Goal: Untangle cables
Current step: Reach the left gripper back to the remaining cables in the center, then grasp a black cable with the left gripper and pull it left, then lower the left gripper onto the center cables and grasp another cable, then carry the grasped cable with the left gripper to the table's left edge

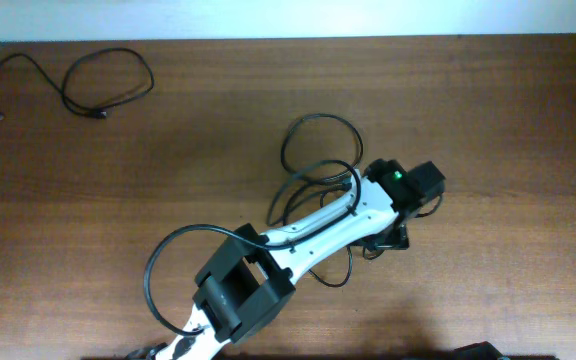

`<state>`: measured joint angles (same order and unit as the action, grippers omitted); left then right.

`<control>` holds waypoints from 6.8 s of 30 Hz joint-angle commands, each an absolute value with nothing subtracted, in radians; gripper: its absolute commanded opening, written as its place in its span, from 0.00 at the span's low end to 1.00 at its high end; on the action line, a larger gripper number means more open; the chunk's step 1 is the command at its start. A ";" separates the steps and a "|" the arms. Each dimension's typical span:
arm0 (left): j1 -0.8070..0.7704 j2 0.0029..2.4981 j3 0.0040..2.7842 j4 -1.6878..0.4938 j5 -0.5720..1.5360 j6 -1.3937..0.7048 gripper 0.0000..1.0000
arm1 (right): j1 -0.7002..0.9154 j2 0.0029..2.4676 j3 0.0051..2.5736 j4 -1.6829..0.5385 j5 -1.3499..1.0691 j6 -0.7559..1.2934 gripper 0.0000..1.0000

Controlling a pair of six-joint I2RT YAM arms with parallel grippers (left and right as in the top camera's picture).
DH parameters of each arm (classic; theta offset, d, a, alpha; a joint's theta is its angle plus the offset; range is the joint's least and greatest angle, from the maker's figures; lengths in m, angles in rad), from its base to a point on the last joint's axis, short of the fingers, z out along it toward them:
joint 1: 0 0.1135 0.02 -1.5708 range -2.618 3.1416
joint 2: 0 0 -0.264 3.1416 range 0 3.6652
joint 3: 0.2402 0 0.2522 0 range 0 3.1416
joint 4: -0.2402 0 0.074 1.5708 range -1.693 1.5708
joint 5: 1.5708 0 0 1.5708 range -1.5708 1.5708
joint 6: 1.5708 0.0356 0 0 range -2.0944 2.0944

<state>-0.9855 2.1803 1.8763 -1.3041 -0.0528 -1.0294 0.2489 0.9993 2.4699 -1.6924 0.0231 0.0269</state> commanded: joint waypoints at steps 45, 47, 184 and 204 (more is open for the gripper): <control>-0.434 1.598 1.828 -1.530 -0.344 -0.809 0.00 | 0.242 0.976 2.235 -1.698 0.039 0.034 0.99; -0.367 1.598 1.828 -1.498 -0.245 -0.780 0.00 | 0.242 0.976 2.235 -1.698 0.039 0.034 0.98; -0.294 1.988 1.530 -0.758 -0.136 -0.119 0.00 | 0.242 0.976 2.235 -1.698 0.039 0.034 0.98; 0.648 1.666 1.534 -1.008 -0.206 -0.512 0.00 | 0.242 0.976 2.235 -1.698 0.039 0.034 0.99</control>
